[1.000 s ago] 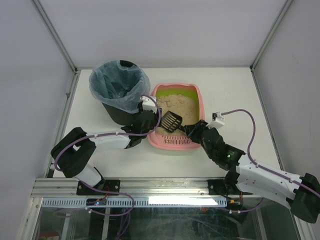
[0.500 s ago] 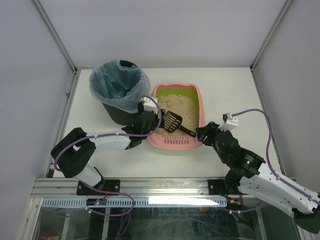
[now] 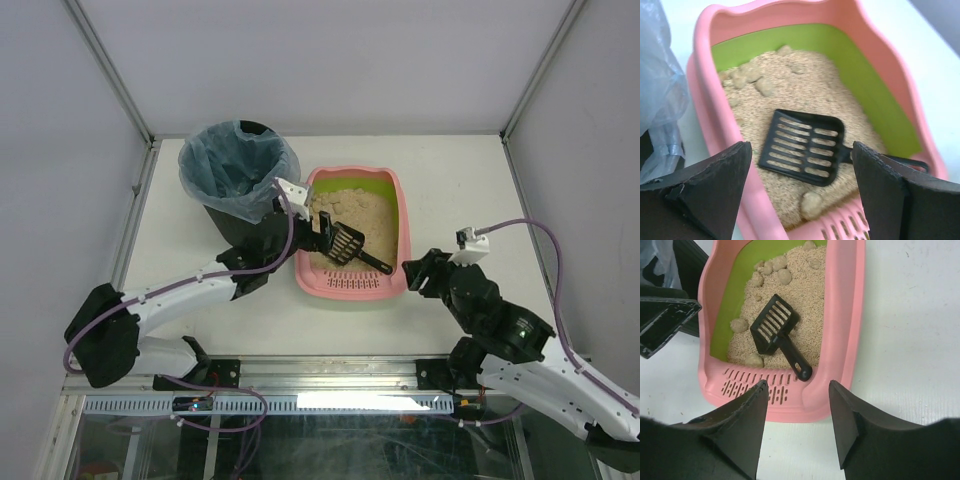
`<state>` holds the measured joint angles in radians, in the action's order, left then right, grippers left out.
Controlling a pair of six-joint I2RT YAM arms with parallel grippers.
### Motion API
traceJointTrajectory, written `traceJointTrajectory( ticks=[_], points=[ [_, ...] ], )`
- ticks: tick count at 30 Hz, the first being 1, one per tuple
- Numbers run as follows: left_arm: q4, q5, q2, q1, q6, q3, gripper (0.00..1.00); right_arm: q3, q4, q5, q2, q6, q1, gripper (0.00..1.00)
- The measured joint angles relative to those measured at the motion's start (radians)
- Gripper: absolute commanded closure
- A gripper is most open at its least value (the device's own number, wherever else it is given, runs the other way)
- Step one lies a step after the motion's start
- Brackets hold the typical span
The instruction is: Clean the litter box
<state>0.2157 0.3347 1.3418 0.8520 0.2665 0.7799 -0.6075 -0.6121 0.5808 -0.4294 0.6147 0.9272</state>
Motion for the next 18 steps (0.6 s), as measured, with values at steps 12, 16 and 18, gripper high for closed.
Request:
traceJointTrajectory(
  ticks=[12, 16, 18],
  points=[
    [-0.192, -0.186, -0.43, 0.007, 0.074, -0.044, 0.01, 0.0, -0.021, -0.069, 0.084, -0.042, 0.0, 0.27],
    [-0.343, -0.117, -0.576, 0.008, 0.118, -0.046, 0.01, 0.0, -0.022, -0.073, 0.104, -0.044, 0.0, 0.07],
    [-0.426, -0.042, -0.645, 0.012, 0.147, -0.046, 0.01, 0.0, -0.021, -0.073, 0.121, -0.05, 0.0, 0.01]
  ],
)
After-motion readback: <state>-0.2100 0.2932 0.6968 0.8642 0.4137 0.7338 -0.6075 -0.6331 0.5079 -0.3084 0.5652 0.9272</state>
